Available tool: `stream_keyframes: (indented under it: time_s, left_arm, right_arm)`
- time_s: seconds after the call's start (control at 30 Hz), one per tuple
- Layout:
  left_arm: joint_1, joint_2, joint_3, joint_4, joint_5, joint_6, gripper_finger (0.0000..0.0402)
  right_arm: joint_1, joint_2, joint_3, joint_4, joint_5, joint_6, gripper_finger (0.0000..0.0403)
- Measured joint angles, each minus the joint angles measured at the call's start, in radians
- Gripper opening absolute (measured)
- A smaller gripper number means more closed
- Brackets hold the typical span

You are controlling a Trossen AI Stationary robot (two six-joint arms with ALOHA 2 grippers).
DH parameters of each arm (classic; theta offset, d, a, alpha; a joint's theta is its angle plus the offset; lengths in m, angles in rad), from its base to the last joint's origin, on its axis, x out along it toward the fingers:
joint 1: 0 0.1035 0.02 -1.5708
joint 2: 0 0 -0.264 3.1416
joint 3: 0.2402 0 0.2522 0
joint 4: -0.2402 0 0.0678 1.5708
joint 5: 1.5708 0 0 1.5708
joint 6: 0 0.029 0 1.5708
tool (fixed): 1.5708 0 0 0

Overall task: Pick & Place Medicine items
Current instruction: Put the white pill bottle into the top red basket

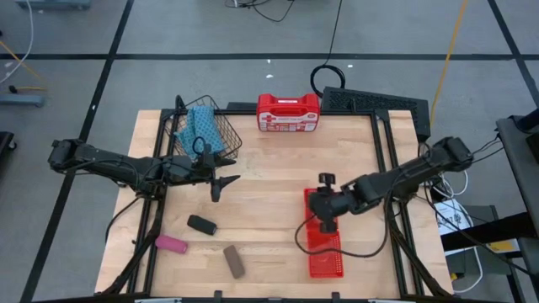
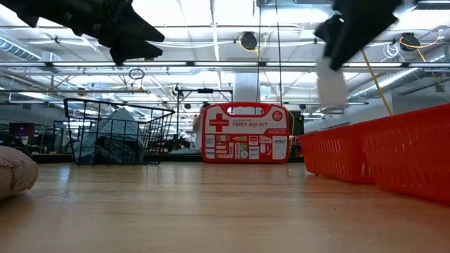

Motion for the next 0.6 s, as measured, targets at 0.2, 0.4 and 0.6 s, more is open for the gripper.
stream_keyframes:
  time_s: [0.2,0.4,0.6]
  left_arm:
    - [0.000,0.000,0.000,0.000,0.000,0.000,0.0266]
    - [0.000,0.000,0.000,0.000,0.000,0.000,0.0259]
    - [0.000,0.000,0.000,0.000,0.000,0.000,0.0249]
  right_arm:
    - [0.048,-0.048,-0.139,0.056,0.000,0.058,0.0127]
    - [0.073,-0.069,-0.277,0.207,-0.004,0.044,0.0128]
    - [0.073,-0.069,-0.365,0.304,-0.004,0.049,0.0128]
